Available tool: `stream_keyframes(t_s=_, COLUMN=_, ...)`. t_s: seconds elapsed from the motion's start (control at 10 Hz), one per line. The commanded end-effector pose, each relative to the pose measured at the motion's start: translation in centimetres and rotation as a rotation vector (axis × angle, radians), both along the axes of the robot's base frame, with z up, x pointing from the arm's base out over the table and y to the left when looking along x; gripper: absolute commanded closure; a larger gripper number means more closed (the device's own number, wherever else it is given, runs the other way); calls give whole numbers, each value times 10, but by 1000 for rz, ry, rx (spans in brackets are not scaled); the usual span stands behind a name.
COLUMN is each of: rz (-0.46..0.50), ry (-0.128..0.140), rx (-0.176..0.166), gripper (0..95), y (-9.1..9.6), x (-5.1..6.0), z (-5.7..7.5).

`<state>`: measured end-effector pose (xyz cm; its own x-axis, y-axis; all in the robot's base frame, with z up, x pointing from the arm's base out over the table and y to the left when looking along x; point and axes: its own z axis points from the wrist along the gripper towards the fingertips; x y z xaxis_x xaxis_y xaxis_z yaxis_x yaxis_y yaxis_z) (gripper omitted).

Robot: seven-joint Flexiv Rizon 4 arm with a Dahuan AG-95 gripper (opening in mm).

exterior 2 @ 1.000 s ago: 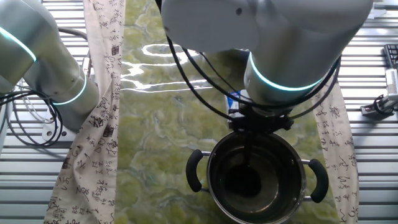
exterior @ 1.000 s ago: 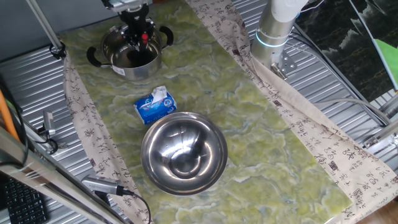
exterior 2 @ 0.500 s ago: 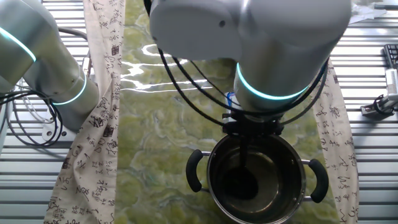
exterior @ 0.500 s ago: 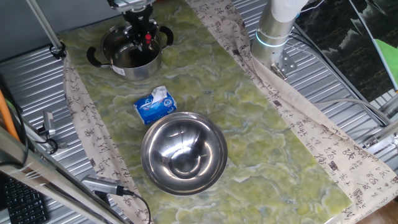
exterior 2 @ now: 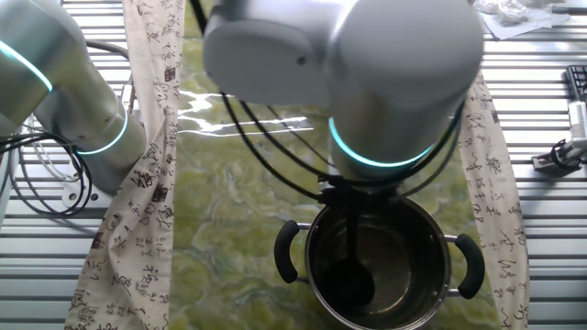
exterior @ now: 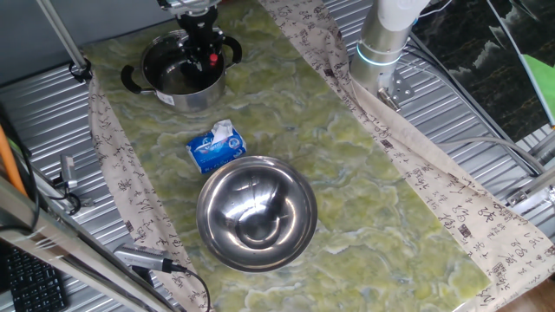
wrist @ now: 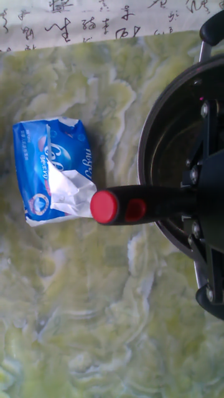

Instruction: Scoop water with a large spoon from one bowl to another

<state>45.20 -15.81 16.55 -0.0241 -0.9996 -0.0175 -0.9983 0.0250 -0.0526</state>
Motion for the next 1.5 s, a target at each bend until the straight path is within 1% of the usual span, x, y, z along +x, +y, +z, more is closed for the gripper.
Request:
stream_keyframes(t_s=0.1, rz=-1, ry=0, rx=1, gripper=950, y=0, x=1, z=-1)
stream_keyframes(t_s=0.4, rz=1, ry=-6, rx=2, gripper=950, y=0, x=1, z=-1)
stream_keyframes(t_s=0.7, rz=6, ry=-5, rx=7, gripper=950, y=1, x=2, z=0)
stream_keyframes(t_s=1.0, rz=13, ry=-5, rx=11, gripper=950, y=4, x=8, z=5)
stream_keyframes(t_s=1.3, rz=7, ry=-10, rx=13, gripper=950, y=7, x=9, z=3)
stream_keyframes(t_s=1.5, rz=25, ry=-12, rx=16, gripper=950, y=8, x=9, z=3)
